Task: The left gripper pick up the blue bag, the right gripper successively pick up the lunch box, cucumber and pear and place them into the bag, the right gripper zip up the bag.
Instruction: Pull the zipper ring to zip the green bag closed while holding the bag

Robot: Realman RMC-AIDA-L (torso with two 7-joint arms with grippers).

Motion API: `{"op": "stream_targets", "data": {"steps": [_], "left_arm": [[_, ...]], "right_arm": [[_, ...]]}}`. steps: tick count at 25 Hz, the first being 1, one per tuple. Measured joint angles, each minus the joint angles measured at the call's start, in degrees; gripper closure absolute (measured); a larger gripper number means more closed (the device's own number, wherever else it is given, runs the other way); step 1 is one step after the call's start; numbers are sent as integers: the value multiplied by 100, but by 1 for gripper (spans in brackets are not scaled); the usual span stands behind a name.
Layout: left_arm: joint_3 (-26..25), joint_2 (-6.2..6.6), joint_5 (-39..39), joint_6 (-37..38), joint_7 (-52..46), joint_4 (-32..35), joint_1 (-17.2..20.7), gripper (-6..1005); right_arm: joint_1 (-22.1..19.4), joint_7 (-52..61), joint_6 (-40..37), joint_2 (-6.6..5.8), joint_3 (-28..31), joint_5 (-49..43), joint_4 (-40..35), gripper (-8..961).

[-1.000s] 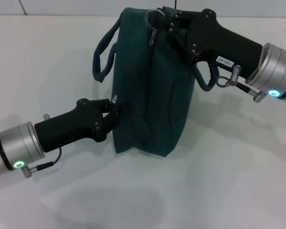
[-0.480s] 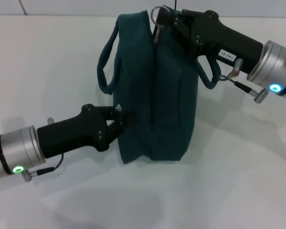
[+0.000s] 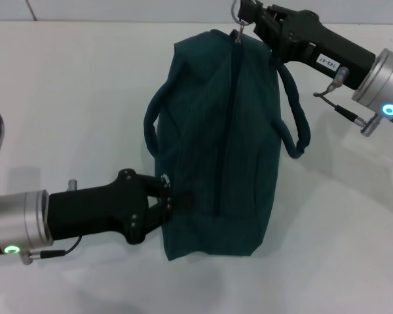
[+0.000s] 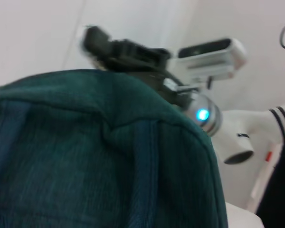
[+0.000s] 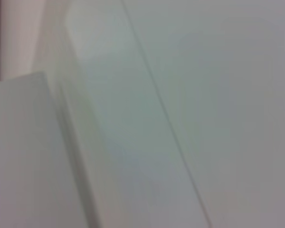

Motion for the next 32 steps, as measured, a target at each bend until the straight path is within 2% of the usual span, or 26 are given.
{"op": "stream_targets", "data": {"steps": [5, 11, 13, 18, 21, 25, 29, 32], "left_arm": [[46, 38, 84, 92, 5, 0, 25, 923], [-38, 51, 68, 78, 31, 0, 69, 923], [-242, 44, 44, 28, 34, 0, 118, 923], [-1136, -36, 29, -174, 47, 90, 367, 927], [-1396, -133, 20, -243, 164, 261, 538, 931], [-1719, -216, -19, -357, 352, 305, 617, 884], [-1982, -222, -199, -392, 424, 308, 592, 794], [-1987, -207, -536, -312, 367, 388, 566, 716]], "right_arm": [[74, -16, 736, 14, -4, -28, 76, 945], [71, -49, 867, 33, 4, -31, 129, 945], [29, -49, 813, 34, 10, -11, 116, 945], [-70, -31, 514, 35, 136, 25, 107, 945], [-119, 2, 379, 35, 216, 50, 97, 945], [-126, 8, 297, 41, 241, 175, 80, 945], [-88, 18, 291, 43, 241, 236, 77, 945], [-53, 19, 292, 43, 242, 245, 76, 945]]}}
